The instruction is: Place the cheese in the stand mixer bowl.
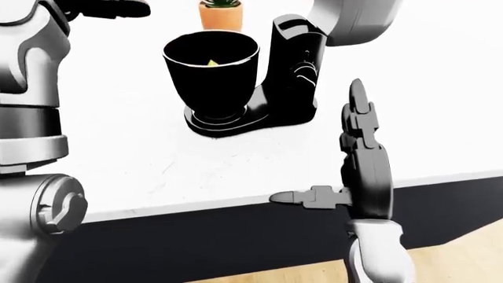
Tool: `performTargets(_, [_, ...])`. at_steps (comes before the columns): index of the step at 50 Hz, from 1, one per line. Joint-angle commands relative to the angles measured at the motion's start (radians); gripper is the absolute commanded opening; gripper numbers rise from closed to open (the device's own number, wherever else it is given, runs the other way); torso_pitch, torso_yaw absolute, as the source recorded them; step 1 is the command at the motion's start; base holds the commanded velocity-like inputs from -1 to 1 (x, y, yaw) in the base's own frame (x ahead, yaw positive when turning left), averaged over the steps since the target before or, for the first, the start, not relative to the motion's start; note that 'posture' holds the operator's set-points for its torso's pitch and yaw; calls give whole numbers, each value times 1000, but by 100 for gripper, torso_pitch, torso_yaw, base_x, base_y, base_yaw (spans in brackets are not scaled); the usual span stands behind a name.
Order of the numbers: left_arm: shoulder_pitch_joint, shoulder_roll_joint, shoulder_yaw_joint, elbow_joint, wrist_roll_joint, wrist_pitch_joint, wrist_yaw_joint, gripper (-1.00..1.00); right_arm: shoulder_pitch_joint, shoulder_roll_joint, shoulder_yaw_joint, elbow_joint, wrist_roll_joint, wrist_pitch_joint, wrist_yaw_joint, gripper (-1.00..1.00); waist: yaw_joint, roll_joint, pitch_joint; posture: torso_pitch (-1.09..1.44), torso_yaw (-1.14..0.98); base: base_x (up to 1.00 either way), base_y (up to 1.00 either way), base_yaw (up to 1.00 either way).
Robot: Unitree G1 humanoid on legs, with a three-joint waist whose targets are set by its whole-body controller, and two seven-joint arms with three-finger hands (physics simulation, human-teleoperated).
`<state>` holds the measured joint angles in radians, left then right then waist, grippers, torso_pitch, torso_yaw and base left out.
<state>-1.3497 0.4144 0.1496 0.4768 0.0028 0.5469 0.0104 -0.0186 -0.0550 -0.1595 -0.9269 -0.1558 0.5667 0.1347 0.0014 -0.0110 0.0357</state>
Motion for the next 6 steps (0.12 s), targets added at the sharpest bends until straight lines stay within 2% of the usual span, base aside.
performTargets(1, [-40,19,5,-40,-3,-19,-7,100,-16,-5,-2,-34,-1,-27,-4,100,-1,3,-24,0,0,0,0,0])
performTargets(6, [16,39,12,-150,-11,41,-26,100,-18,-6,-1,-33,-2,-26,-4,100,-1,5,-24,0,0,0,0,0])
